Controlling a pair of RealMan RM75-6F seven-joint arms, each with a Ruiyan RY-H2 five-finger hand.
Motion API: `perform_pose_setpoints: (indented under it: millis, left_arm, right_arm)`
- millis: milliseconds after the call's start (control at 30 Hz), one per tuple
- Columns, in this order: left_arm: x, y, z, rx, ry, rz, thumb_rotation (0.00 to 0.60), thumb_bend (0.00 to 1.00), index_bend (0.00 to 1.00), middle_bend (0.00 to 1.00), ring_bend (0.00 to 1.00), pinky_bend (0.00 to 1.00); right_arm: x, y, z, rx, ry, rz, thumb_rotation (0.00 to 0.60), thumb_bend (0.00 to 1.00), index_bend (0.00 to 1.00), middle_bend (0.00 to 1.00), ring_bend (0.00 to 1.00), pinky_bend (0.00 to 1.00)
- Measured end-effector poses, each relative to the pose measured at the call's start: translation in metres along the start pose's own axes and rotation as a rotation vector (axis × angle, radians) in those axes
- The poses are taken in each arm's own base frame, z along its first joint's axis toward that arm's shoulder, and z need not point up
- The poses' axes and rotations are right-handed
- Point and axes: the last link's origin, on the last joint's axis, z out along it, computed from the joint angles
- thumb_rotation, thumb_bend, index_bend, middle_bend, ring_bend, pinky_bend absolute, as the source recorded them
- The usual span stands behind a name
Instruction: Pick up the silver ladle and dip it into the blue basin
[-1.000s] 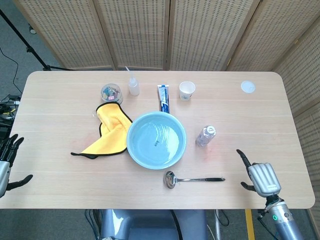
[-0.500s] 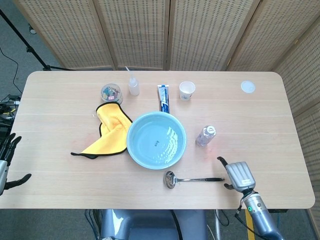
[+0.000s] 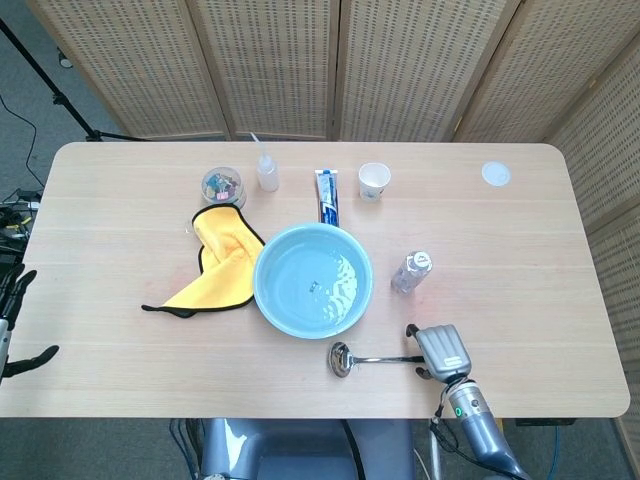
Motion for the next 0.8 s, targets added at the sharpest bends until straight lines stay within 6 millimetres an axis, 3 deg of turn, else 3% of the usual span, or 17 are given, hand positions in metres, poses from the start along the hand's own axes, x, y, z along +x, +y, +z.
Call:
perform_pose_setpoints:
  millis: [433,633,800]
  left_arm:
    - [0.0012,0.0000,-0.0012,-0.002,0.003,-0.005,0.600,0.00,0.00,0.00,0.00,0.00]
    - [0.0016,-0.0003,-0.0012,0.001,0.003,-0.008,0.600,0.00,0.00,0.00,0.00,0.00]
    - [0.0019,-0.0009,-0.0012,0.003,0.005,-0.009,0.600,0.00,0.00,0.00,0.00,0.00]
  right_arm:
    - [-0.0041,-0.0087,-0.0052,-0.013,-0.020,0.014,0.600,0.26,0.40,0.87,0.79,1.00]
    - [-0.0069,-0.0063,-0.0033,-0.031,-0.024,0.023,0.600,0.35,0.41,0.87,0.79,1.00]
    - [-0.0077,-0.0069,-0.0031,-0.030,-0.029,0.024,0.600,0.36,0.42,0.87,0.79,1.00]
